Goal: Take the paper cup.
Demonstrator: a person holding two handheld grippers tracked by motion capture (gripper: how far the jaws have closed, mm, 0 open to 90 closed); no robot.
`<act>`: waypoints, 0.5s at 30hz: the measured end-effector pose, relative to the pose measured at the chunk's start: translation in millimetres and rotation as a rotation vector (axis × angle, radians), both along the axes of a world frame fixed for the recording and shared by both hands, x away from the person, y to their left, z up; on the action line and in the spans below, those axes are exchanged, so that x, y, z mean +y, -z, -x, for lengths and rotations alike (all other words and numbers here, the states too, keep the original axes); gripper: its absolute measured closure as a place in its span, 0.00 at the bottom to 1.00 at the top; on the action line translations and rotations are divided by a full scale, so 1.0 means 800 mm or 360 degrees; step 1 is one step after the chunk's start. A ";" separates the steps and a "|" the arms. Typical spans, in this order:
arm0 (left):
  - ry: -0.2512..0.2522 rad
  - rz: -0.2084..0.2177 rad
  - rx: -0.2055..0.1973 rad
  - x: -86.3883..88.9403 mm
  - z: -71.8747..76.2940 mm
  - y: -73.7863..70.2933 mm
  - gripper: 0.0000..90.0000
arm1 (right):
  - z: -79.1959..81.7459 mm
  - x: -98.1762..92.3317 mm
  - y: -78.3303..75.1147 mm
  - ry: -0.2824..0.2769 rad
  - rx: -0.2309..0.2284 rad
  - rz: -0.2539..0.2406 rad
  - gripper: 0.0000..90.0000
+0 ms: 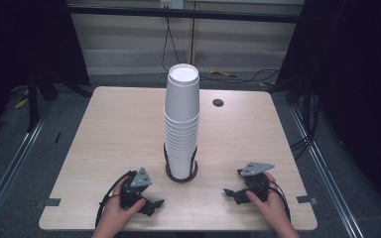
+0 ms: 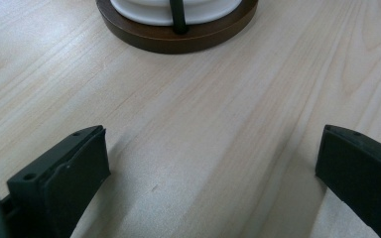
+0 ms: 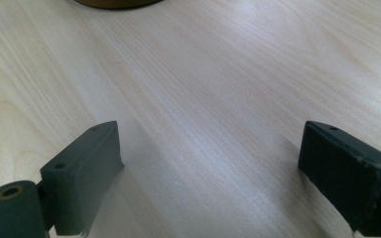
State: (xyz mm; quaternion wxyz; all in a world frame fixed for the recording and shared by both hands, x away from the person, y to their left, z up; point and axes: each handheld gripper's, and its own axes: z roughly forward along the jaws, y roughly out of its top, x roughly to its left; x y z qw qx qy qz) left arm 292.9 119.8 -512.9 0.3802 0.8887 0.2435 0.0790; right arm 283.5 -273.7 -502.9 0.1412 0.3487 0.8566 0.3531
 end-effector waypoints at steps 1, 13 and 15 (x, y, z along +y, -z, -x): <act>0.0000 -0.0001 0.0000 0.000 0.000 0.000 0.00 | 0.000 0.000 0.000 -0.0001 0.0001 0.0001 0.10; 0.0019 0.0000 0.0014 0.000 -0.003 -0.001 0.00 | 0.000 0.000 0.000 -0.0002 -0.0001 0.0001 0.10; 0.0003 0.0012 0.0048 -0.001 -0.005 -0.003 0.00 | 0.000 0.000 0.000 -0.0002 0.0000 0.0001 0.10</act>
